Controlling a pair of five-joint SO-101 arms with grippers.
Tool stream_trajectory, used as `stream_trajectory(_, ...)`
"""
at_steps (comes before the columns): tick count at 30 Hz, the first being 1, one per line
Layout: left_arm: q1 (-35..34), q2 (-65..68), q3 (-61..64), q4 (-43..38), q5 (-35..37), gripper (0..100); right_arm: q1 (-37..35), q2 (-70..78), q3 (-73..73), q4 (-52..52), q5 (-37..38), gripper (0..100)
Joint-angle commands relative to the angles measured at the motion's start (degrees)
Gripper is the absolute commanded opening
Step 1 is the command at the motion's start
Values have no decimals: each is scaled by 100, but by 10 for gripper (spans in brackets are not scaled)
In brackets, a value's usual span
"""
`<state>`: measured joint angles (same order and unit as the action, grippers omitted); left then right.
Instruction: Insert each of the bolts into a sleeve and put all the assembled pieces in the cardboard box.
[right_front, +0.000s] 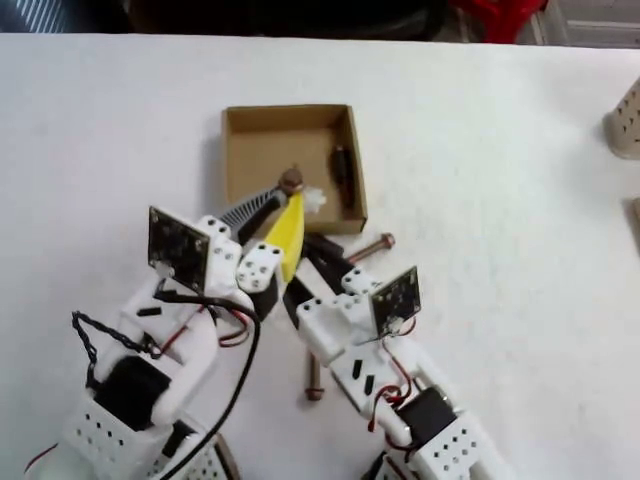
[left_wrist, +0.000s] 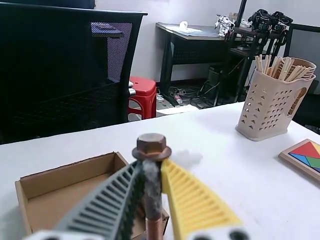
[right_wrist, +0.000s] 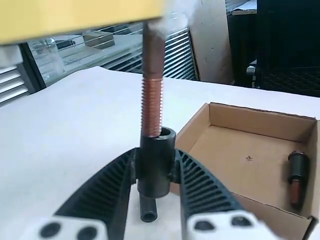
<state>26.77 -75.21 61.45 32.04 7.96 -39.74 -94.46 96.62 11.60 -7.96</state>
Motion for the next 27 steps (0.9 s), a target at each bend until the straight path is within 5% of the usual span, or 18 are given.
stream_trajectory(1, 31, 136, -378, -229, -70, 22, 75, -75, 53, 13, -26, 17)
stream_trajectory(8, 31, 936, -1090, 62, -70, 22, 84, -75, 53, 13, -26, 17)
stream_trajectory(27, 40, 462, -985, 774, -431, 22, 84, -75, 53, 13, -26, 17)
